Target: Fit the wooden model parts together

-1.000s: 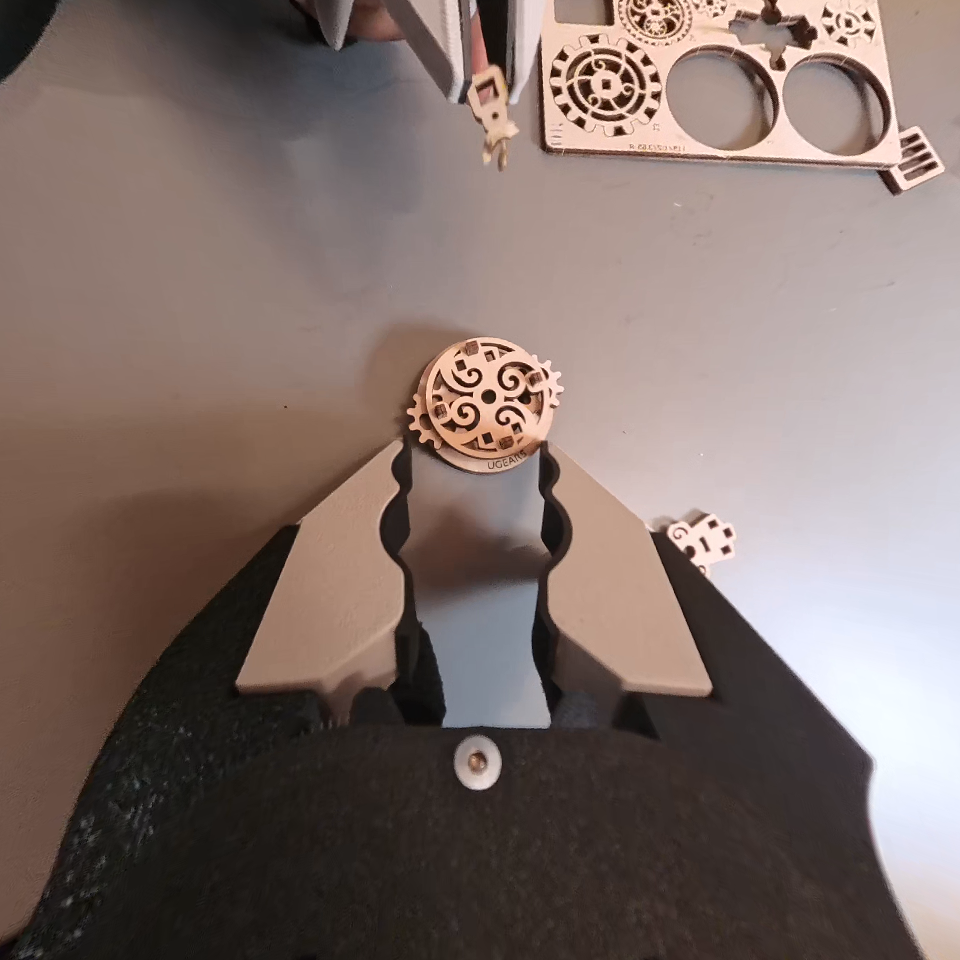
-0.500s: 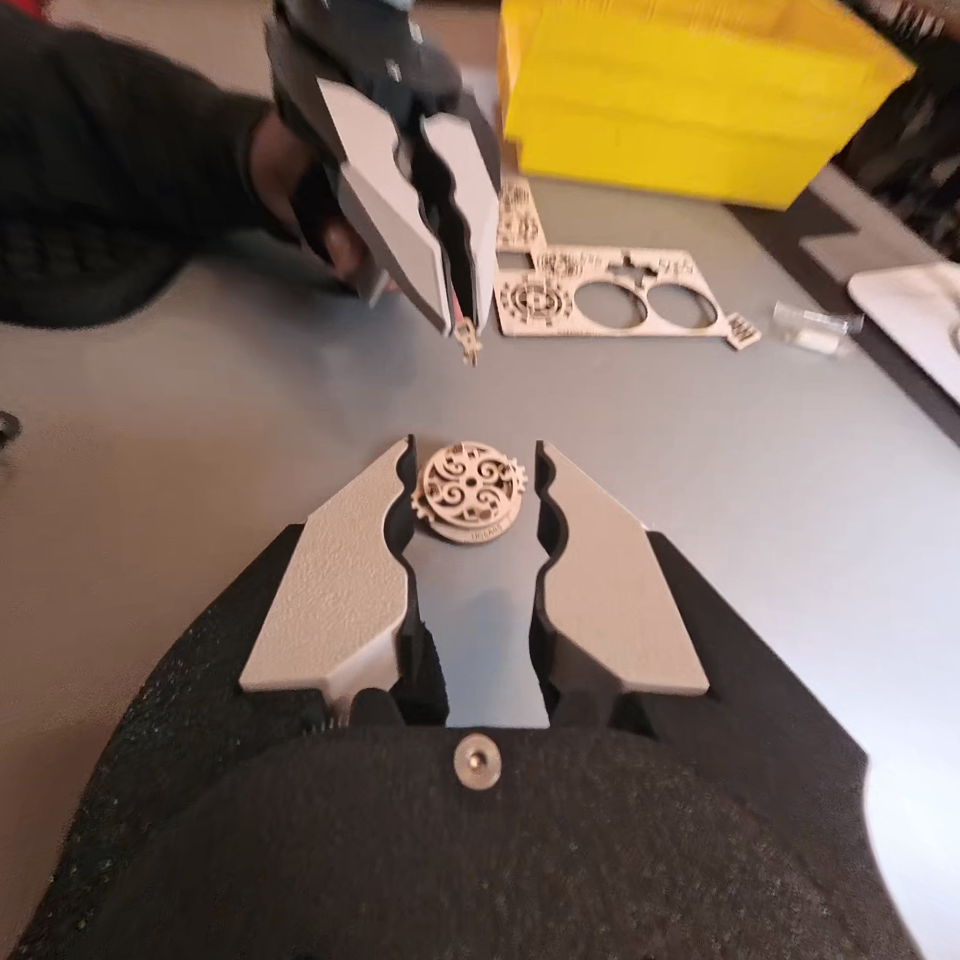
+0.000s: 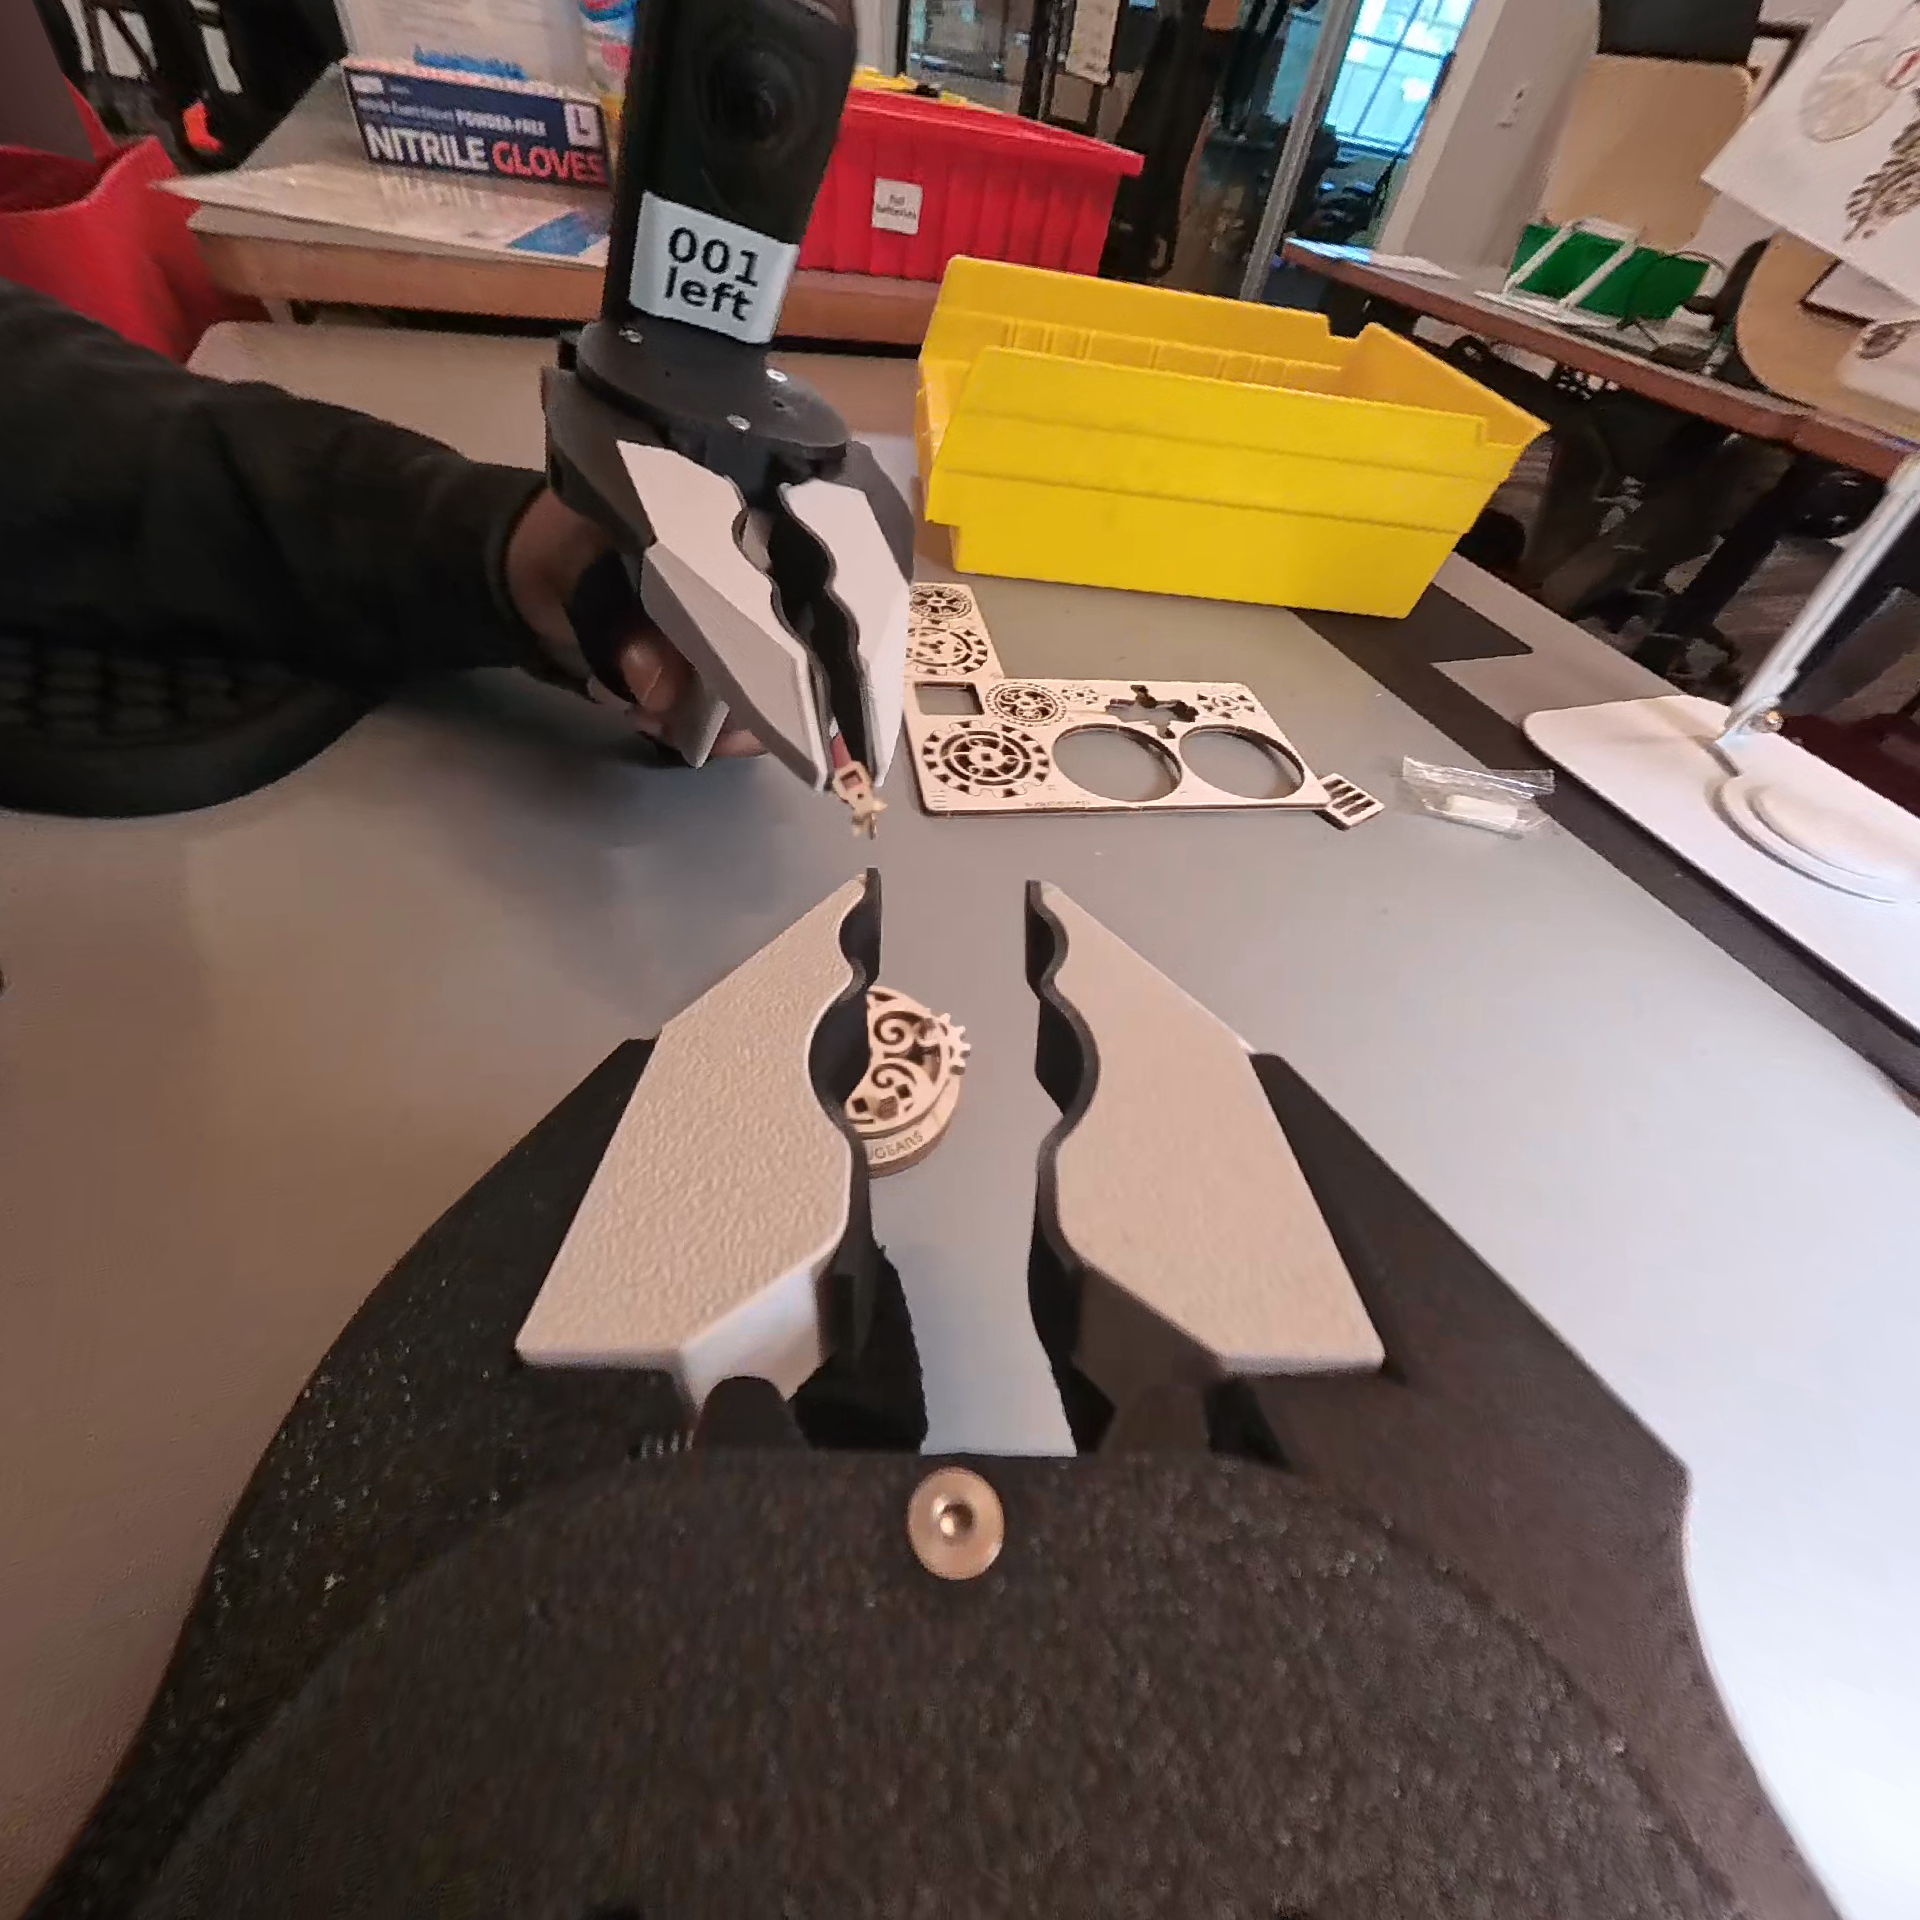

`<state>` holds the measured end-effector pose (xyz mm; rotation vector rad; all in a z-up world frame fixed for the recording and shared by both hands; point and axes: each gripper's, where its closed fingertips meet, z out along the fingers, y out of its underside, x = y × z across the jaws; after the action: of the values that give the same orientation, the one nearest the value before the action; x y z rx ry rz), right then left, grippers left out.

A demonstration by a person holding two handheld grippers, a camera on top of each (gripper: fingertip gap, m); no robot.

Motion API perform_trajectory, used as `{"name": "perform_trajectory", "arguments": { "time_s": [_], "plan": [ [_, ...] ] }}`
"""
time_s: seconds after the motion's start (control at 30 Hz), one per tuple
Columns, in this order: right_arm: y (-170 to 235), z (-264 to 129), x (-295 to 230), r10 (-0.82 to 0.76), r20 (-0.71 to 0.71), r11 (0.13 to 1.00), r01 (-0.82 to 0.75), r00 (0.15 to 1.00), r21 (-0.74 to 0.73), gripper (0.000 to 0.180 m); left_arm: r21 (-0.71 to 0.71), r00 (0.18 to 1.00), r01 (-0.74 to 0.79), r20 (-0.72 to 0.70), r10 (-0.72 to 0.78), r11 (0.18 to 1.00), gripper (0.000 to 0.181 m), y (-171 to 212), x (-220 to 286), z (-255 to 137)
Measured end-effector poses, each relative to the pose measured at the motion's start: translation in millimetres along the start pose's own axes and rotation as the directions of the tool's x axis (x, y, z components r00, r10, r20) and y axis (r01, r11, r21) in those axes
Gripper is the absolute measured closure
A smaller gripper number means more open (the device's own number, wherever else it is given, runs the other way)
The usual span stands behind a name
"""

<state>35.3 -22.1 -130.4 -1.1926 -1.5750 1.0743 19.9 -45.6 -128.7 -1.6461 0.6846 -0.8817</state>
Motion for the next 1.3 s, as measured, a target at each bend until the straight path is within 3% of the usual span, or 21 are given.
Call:
{"name": "perform_trajectory", "arguments": {
  "time_s": [0.37, 0.77, 1.3],
  "plan": [
    [-4, -9, 41, 0.101, -0.184, 0.993, -0.088, 0.978, 0.075, 0.149, 0.16, 0.954, -0.139, 0.288, 0.089, 0.977, 0.175, -40, -26, -28],
    [-7, -13, 43, 0.091, -0.192, 0.992, -0.073, 0.977, 0.1, 0.148, 0.134, 0.978, -0.124, 0.185, 0.098, 0.983, 0.175, -32, -12, -17],
    [-5, -14, 42, 0.086, -0.187, 0.994, -0.07, 0.979, 0.09, 0.149, 0.13, 0.979, -0.115, 0.181, 0.091, 0.985, 0.175, -29, -14, -18]
  ]
}}
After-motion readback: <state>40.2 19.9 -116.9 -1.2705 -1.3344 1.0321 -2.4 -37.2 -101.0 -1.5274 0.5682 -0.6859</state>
